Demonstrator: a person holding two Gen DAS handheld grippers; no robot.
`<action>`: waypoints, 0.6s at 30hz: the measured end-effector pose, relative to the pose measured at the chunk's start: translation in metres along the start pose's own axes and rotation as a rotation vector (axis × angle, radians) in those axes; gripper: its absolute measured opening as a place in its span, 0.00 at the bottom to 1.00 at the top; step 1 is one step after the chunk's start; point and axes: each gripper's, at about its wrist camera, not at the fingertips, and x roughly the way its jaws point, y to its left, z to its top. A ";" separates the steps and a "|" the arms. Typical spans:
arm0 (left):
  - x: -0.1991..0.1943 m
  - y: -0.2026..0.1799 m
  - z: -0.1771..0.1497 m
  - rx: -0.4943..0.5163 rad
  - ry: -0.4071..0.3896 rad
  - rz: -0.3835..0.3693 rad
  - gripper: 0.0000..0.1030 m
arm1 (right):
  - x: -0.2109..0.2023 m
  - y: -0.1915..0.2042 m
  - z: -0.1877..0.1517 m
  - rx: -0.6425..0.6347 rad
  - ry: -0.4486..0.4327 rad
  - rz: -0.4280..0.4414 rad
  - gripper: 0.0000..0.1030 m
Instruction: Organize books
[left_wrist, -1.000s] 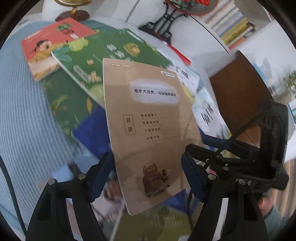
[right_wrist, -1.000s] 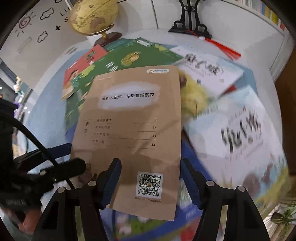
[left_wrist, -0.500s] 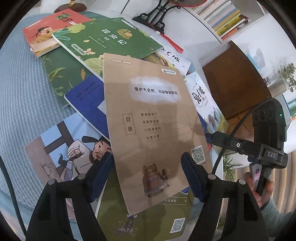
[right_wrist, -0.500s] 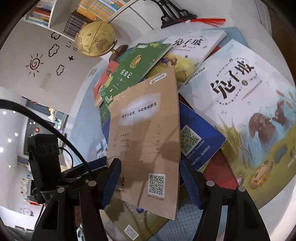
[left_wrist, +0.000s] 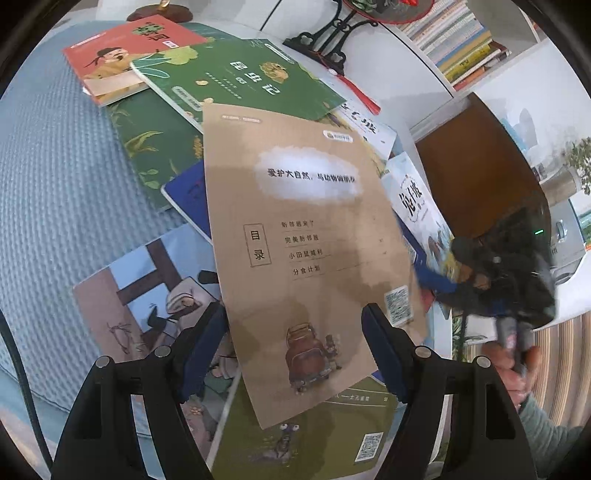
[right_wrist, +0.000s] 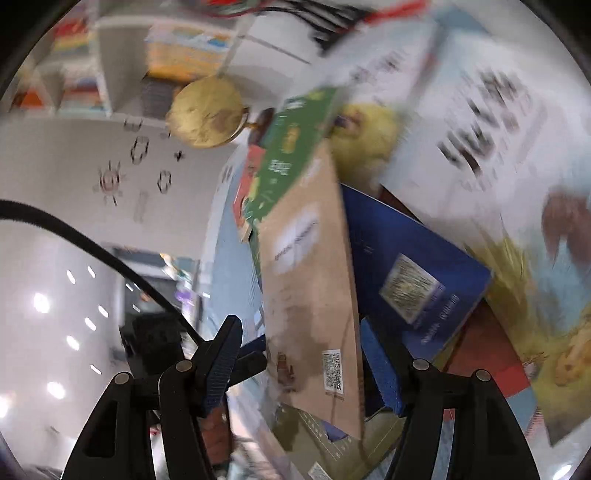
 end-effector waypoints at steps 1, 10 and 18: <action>-0.001 0.002 0.001 -0.007 -0.002 0.000 0.71 | 0.000 -0.009 0.000 0.051 -0.003 0.051 0.64; 0.009 -0.010 0.003 0.031 0.025 -0.036 0.71 | 0.030 0.011 -0.014 0.084 0.040 0.136 0.59; -0.008 -0.004 0.006 0.032 -0.002 0.017 0.71 | 0.031 0.111 -0.023 -0.327 -0.016 -0.243 0.22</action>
